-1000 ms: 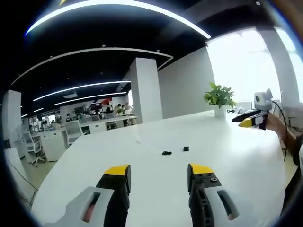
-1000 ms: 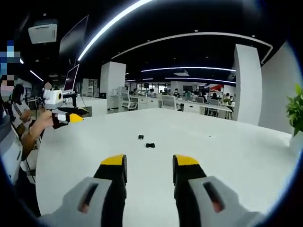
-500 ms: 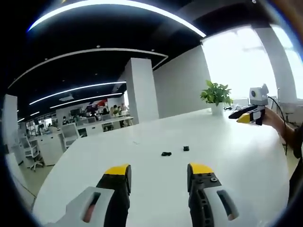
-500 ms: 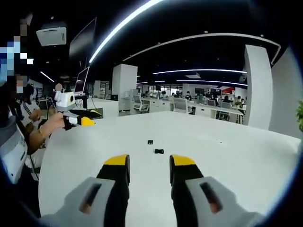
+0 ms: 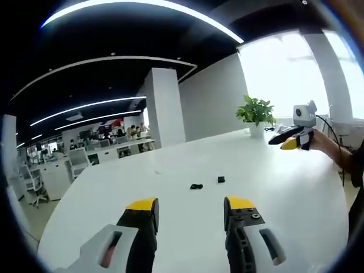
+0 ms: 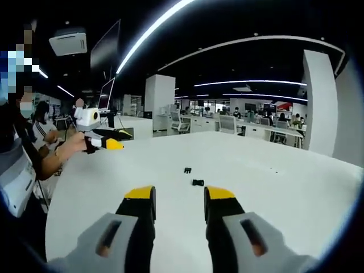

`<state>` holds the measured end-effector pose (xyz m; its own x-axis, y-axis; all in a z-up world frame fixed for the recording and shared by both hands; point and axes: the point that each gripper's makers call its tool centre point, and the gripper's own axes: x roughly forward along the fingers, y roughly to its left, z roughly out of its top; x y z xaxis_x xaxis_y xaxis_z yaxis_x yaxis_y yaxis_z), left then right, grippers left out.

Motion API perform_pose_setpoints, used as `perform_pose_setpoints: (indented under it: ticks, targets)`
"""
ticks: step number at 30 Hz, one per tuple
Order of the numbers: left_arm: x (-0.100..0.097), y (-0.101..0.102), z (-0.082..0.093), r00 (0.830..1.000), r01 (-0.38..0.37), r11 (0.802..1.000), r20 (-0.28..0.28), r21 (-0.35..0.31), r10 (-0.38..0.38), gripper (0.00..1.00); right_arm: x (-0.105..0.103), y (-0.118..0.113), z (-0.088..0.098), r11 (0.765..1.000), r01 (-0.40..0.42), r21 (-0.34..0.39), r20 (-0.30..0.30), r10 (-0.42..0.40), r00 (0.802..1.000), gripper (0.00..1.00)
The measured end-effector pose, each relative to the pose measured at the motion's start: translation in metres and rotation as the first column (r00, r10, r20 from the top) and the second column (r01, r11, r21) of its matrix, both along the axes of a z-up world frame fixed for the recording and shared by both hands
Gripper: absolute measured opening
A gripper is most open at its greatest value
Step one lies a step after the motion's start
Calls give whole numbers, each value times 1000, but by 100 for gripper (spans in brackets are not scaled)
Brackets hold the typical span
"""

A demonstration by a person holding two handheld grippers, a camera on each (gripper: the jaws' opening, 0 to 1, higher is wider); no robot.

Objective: Snap the two parts of the plastic buckle together until the buckle closes and remains connected.

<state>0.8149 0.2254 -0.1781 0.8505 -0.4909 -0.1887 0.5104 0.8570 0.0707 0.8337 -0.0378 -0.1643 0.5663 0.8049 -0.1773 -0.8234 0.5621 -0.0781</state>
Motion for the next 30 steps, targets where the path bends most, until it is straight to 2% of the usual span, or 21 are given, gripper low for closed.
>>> perform_pose_setpoints:
  ticks: [8, 14, 19, 30]
  targets:
    - [6, -5, -2, 1000, 24, 1000, -4, 9, -23, 46, 10, 4, -3, 999, -31, -20, 6, 31, 999, 33]
    - [11, -11, -4, 999, 40, 999, -9, 29, -40, 46, 11, 15, -4, 996, -93, -15, 13, 93, 996, 33]
    - [16, -17, -4, 998, 60, 998, -9, 15, -60, 46, 16, 19, -7, 993, -110, -34, 16, 111, 994, 32]
    - [27, -20, -7, 997, 77, 996, -7, 55, -77, 45, 30, 27, -16, 990, -128, -54, 7, 128, 992, 31]
